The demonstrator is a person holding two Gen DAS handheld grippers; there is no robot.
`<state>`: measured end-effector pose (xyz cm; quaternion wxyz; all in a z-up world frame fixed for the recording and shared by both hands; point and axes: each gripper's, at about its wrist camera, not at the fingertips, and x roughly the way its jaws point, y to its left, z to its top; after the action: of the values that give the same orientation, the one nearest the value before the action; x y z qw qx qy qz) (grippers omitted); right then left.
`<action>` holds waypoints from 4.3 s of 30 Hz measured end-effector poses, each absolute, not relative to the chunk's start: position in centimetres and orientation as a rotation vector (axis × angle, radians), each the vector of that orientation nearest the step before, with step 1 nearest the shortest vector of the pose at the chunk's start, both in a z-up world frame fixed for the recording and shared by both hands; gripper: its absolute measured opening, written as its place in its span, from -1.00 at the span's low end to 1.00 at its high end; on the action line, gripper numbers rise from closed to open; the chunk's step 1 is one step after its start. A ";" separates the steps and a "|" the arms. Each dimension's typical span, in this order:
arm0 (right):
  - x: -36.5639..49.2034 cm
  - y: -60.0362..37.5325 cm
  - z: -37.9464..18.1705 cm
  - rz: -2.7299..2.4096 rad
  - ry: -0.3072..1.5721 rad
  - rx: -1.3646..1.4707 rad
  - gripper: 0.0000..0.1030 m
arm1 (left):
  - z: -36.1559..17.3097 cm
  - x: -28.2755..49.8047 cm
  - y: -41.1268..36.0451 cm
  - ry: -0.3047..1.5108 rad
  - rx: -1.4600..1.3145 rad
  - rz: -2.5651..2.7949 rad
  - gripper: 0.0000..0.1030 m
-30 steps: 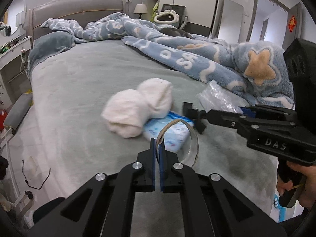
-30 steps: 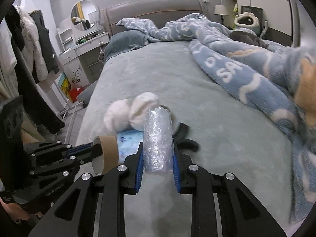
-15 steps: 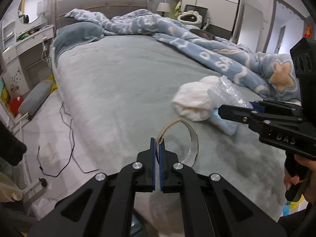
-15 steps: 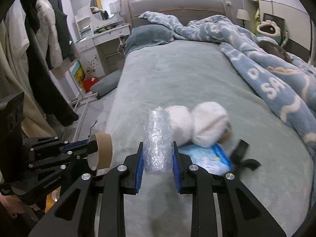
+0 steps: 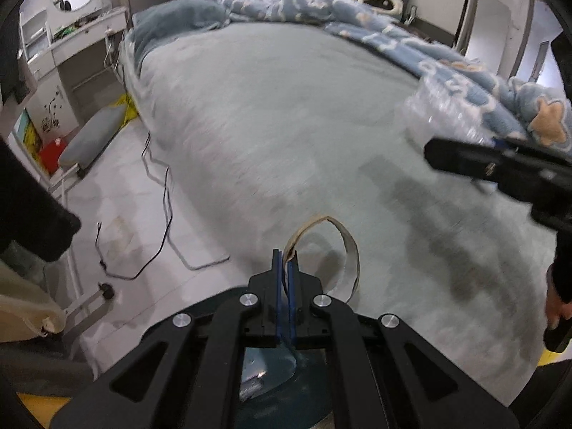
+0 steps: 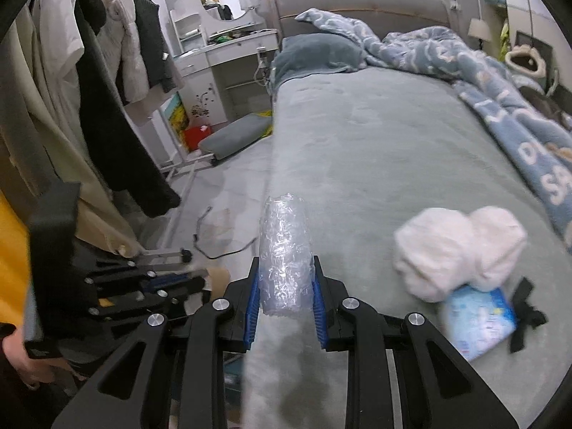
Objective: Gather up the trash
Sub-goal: 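Carry the tape roll and bubble wrap over to the bin with both tools, then open the left tool to drop the tape roll into the bin, then lower the bubble wrap into the bin and open the right tool, then move both tools back to the white tissue balls on the bed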
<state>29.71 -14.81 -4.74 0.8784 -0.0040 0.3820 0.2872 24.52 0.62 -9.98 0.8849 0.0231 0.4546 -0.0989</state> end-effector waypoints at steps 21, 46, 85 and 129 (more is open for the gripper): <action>29.3 -6.1 -7.7 0.711 0.900 -0.096 -0.50 | -17.1 22.8 7.8 1.291 0.053 -0.141 -0.93; 29.5 -1.0 -11.8 0.735 1.020 -0.205 -0.50 | -14.5 22.0 13.3 1.168 -0.032 -0.070 0.33; 26.5 2.7 -19.5 0.786 1.255 -0.445 -0.46 | -5.6 21.0 15.3 0.711 -0.146 0.008 0.69; 26.5 -9.7 -11.0 0.730 0.946 -0.275 0.25 | -0.9 22.7 4.2 0.525 -0.119 -0.057 0.89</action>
<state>26.52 -9.75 -10.96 0.8179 -0.1292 0.4438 0.3425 22.74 4.24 -0.88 0.9636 -0.0588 0.2594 -0.0281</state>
